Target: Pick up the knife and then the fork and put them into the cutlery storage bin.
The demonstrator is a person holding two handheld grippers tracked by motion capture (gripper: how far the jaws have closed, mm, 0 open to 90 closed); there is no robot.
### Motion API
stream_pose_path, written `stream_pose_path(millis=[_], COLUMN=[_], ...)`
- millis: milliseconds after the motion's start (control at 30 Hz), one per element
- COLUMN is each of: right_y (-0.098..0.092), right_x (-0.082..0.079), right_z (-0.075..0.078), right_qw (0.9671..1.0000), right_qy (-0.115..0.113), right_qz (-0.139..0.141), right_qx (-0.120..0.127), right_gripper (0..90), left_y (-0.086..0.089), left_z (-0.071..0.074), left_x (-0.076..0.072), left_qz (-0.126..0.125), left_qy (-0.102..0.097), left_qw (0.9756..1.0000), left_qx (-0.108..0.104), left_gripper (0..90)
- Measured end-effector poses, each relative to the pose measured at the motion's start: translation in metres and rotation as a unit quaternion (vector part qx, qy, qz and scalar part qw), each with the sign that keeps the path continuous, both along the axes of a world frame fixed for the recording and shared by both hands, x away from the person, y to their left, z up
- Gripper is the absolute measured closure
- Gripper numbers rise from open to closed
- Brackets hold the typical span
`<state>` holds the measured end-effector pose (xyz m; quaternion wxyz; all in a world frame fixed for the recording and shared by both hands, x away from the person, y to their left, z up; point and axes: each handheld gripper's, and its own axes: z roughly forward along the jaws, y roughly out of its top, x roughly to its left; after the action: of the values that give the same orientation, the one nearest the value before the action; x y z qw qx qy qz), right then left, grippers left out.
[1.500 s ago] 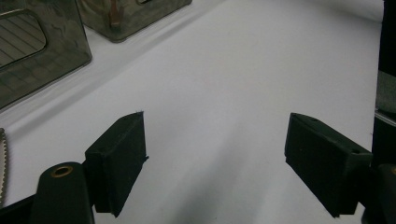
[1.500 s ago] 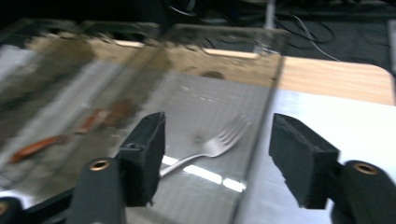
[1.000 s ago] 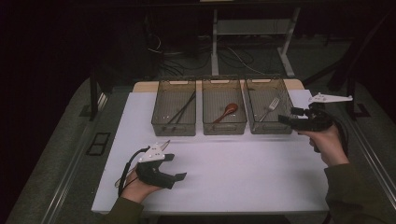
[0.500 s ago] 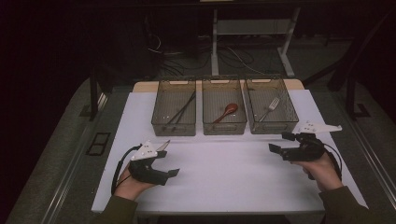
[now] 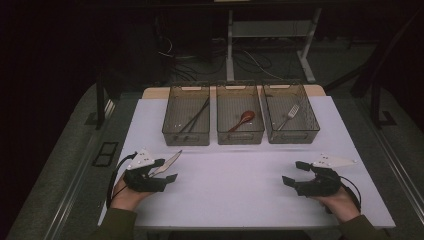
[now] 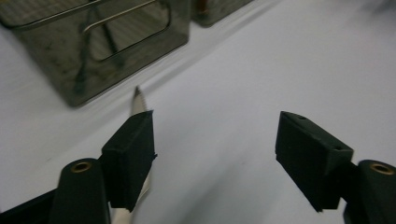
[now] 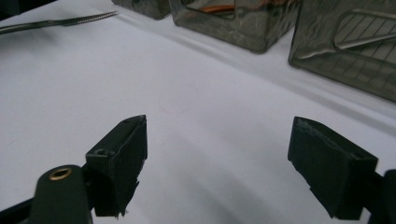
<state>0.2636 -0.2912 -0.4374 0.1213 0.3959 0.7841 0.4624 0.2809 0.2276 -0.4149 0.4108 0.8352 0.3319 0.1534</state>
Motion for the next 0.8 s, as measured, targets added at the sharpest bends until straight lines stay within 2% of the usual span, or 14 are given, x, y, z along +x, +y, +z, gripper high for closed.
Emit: stream_pose_path(millis=[167, 267, 433, 567, 633, 700, 800], right_y=[0.003, 0.003, 0.004, 0.005, 0.004, 0.004, 0.004], right_x=[0.001, 0.001, 0.001, 0.001, 0.001, 0.001, 0.001], right_z=[-0.002, -0.002, -0.002, -0.003, -0.002, -0.002, -0.002], right_qw=[0.9999, 0.9999, 0.9998, 0.9997, 0.9998, 0.9998, 0.9998], right_qy=[-0.003, -0.002, -0.002, -0.005, -0.004, -0.004, -0.004], right_qz=[0.005, 0.006, 0.009, 0.012, 0.011, 0.011, 0.012], right_qx=[-0.010, -0.013, -0.016, -0.018, -0.017, -0.017, -0.017], right_gripper=[20.0, 20.0, 20.1, 20.0, 20.1, 20.1, 20.0], left_y=[0.018, 0.027, 0.039, 0.047, 0.050, 0.050, 0.048], left_z=[-0.005, -0.010, -0.020, -0.027, -0.029, -0.028, -0.027], left_x=[0.005, 0.009, 0.014, 0.012, 0.010, 0.009, 0.008], left_qz=[0.037, 0.046, 0.045, 0.032, 0.029, 0.029, 0.026], left_qy=[0.006, 0.019, 0.043, 0.063, 0.061, 0.058, 0.060], left_qw=[0.9990, 0.9984, 0.9974, 0.9966, 0.9971, 0.9971, 0.9964], left_qx=[0.026, 0.025, 0.036, 0.043, 0.035, 0.041, 0.055], left_gripper=[40.4, 46.2, 57.4, 61.1, 62.6, 65.8, 66.1])
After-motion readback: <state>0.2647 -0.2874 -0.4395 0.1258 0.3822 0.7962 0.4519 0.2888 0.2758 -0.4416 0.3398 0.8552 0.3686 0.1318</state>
